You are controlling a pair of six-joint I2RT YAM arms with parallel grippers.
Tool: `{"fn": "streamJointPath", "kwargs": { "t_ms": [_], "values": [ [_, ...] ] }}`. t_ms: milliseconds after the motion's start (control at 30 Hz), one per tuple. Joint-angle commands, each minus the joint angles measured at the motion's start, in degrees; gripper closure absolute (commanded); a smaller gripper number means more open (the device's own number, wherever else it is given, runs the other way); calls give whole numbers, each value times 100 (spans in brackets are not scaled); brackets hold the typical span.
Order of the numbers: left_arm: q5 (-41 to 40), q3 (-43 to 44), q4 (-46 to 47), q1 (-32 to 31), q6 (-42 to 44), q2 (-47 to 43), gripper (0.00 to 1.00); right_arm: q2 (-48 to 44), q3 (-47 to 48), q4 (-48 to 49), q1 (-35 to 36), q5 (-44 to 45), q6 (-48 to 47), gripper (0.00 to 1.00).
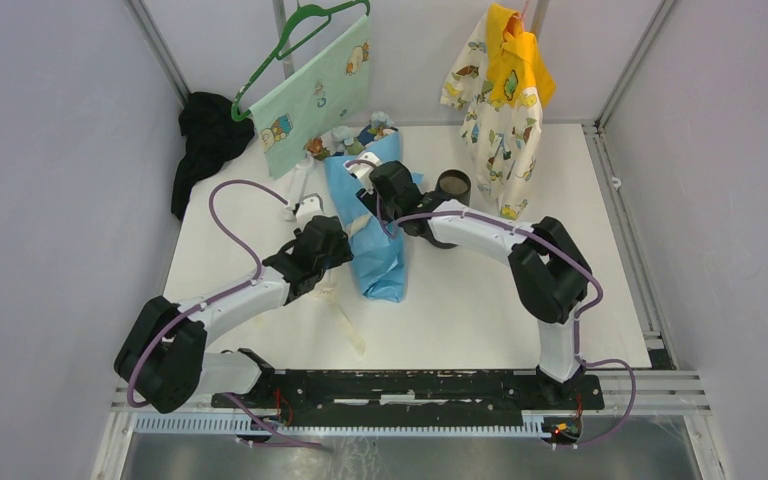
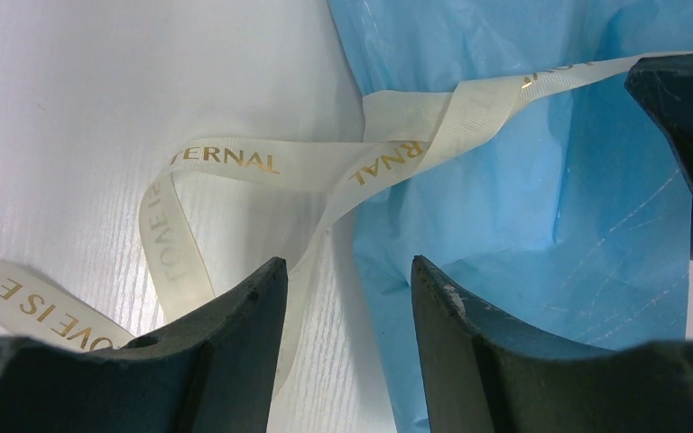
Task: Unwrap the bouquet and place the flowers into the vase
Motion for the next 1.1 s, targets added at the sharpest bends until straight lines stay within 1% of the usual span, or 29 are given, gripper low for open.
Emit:
{"fn": "streamJointPath", "kwargs": {
  "t_ms": [0, 267, 333, 400, 433, 467, 500, 567, 600, 667, 700, 833, 933, 1067],
  "values": [
    [-183, -17, 83, 0, -190, -179, 40, 211, 362, 52, -7, 293, -148, 43],
    [-111, -37, 93, -9, -158, -333, 40, 627, 494, -26, -10, 321, -180, 45],
    [-29, -71, 177, -4, -96, -366, 40, 653, 453, 50, -19, 323, -179, 46],
    [95, -116, 334, -5, -55, -378, 40, 681, 483, 96, -23, 356, -195, 50],
    [157, -146, 388, -14, -50, -363, 40, 700, 537, 93, -32, 377, -205, 57],
    [206, -165, 397, -25, -49, -337, 40, 714, 595, 91, -44, 412, -205, 66],
    [249, -181, 584, -41, -49, -297, 40, 709, 653, 74, -47, 438, -197, 74],
    [328, -177, 709, -98, -37, -170, 43, 666, 758, 26, -49, 466, -168, 87],
    [375, -170, 774, -119, -21, -100, 45, 614, 776, 22, -49, 487, -141, 92],
    [468, -156, 904, -174, -7, 55, 48, 423, 748, 57, -49, 524, -78, 99],
    [517, -137, 968, -201, -5, 129, 49, 324, 707, 72, -50, 525, -34, 100],
    [757, -26, 1237, -232, 28, 409, 50, -243, 417, 249, -50, 315, 133, 100],
    [951, 286, 1336, -233, 129, 700, 49, -635, 254, 358, -49, -30, 265, 100],
    [1037, 675, 1389, -230, 153, 1337, 49, -1081, 156, 403, -49, -263, 409, 100]
  ]
}}
